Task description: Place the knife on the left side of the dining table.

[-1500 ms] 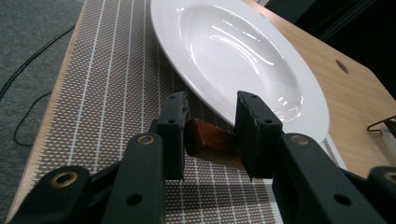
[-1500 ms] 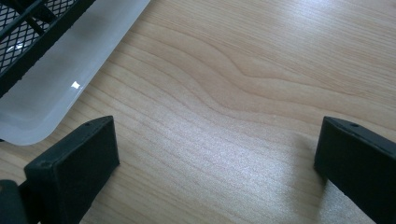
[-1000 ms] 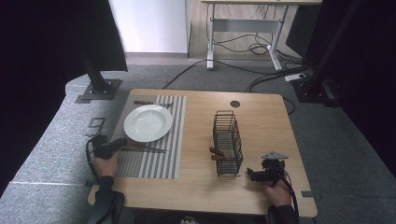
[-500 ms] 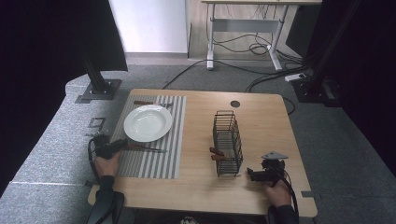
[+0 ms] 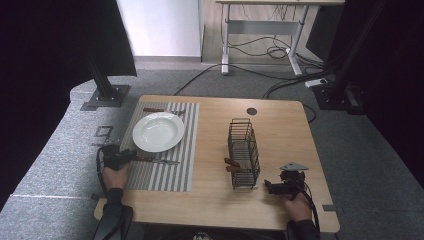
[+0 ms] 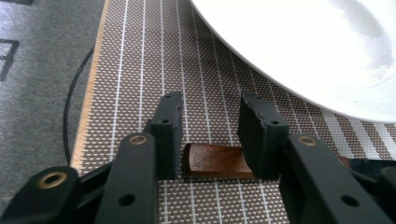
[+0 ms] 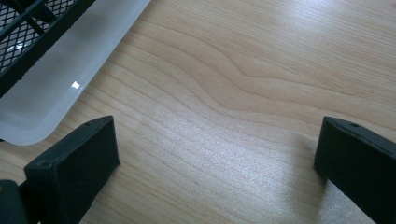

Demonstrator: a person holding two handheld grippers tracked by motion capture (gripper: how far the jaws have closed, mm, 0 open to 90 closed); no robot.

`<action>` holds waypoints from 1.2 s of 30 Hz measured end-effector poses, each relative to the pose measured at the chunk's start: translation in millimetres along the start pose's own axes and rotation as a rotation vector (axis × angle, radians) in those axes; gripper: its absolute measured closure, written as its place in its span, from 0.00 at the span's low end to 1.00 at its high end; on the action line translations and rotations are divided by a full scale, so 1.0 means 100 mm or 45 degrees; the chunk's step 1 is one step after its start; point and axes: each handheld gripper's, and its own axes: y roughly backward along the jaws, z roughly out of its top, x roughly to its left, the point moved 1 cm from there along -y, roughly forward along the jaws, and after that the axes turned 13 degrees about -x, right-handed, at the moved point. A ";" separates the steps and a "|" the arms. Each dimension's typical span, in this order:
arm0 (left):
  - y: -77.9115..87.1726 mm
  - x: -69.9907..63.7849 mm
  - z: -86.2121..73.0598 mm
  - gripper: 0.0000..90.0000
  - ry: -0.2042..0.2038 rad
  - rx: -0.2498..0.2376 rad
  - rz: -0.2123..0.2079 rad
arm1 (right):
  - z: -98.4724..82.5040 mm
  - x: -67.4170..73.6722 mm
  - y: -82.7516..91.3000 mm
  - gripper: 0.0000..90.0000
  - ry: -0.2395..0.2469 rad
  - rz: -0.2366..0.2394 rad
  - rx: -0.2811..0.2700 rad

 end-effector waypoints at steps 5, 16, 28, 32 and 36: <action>0.04 -0.03 0.02 0.52 -0.061 -0.026 0.011 | 0.00 0.00 0.00 0.00 0.000 0.000 0.000; 0.27 -0.17 -0.03 0.14 -0.239 -0.021 -0.045 | 0.00 0.00 0.00 0.00 0.000 0.000 0.000; 0.22 -0.68 -0.25 0.04 -0.400 0.101 -0.304 | 0.00 0.00 0.00 0.00 0.000 0.000 0.000; 0.16 -0.87 -0.30 0.01 -0.445 0.133 -0.351 | 0.00 0.00 0.00 0.00 0.000 -0.001 0.000; 0.08 -1.09 -0.36 0.01 -0.482 0.163 -0.413 | 0.00 0.00 0.00 0.00 0.000 0.000 0.000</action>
